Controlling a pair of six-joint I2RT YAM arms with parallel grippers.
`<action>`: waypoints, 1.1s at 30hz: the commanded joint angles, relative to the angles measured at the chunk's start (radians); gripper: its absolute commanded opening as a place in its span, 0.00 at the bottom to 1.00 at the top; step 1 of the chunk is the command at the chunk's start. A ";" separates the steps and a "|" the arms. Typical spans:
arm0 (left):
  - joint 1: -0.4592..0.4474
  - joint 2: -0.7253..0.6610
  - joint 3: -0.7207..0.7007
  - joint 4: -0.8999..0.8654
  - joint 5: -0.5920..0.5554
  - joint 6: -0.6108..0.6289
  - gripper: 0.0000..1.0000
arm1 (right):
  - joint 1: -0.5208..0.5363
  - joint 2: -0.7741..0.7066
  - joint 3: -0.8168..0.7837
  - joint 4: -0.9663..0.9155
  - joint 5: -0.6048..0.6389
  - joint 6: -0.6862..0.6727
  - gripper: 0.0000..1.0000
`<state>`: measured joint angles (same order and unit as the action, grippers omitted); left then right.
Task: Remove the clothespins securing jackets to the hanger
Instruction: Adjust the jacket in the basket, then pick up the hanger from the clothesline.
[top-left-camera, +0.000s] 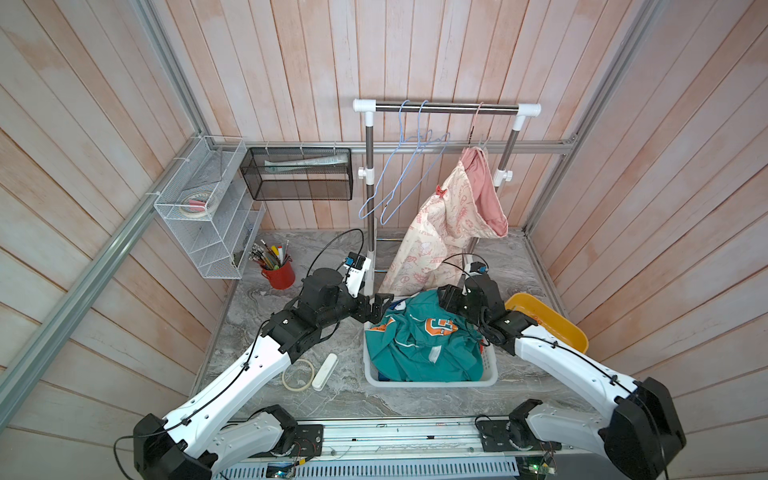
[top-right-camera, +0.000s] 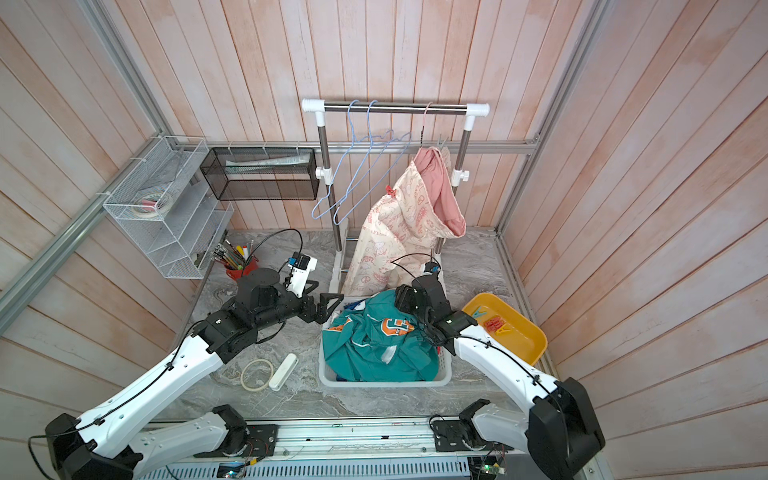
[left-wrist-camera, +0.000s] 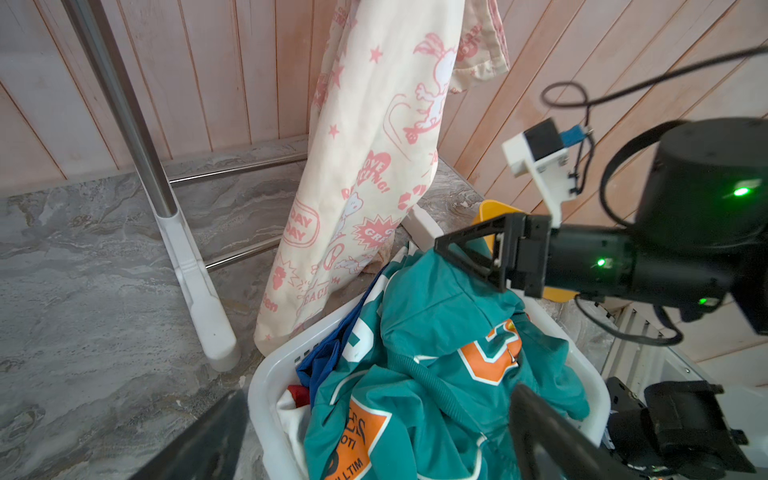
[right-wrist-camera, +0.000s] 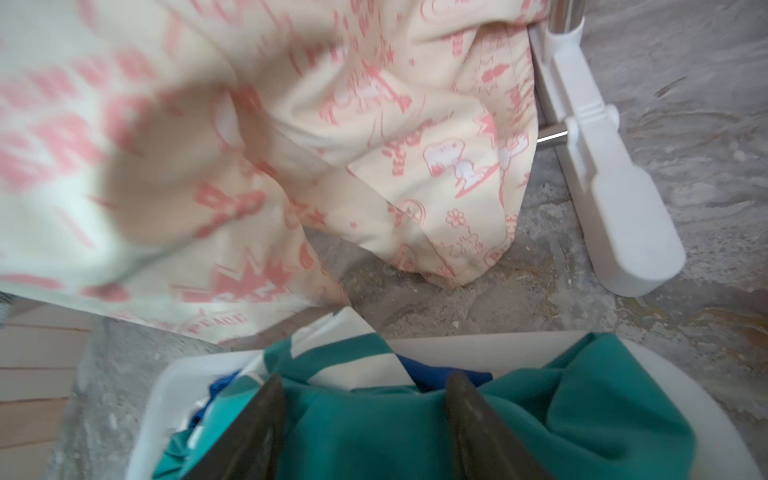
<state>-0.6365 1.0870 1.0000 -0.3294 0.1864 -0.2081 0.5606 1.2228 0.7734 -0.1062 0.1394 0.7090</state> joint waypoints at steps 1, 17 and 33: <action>0.006 0.016 0.031 -0.018 0.009 0.022 1.00 | 0.005 0.067 0.000 -0.058 -0.049 0.000 0.57; 0.015 0.138 0.218 0.025 0.047 0.070 1.00 | 0.028 0.201 -0.125 0.023 -0.069 0.085 0.66; 0.028 0.419 0.641 0.030 0.095 0.167 1.00 | 0.016 -0.168 0.083 -0.205 0.173 -0.066 0.88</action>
<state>-0.6125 1.4628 1.5665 -0.3016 0.2619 -0.0925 0.5808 1.0786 0.8463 -0.2447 0.2661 0.6792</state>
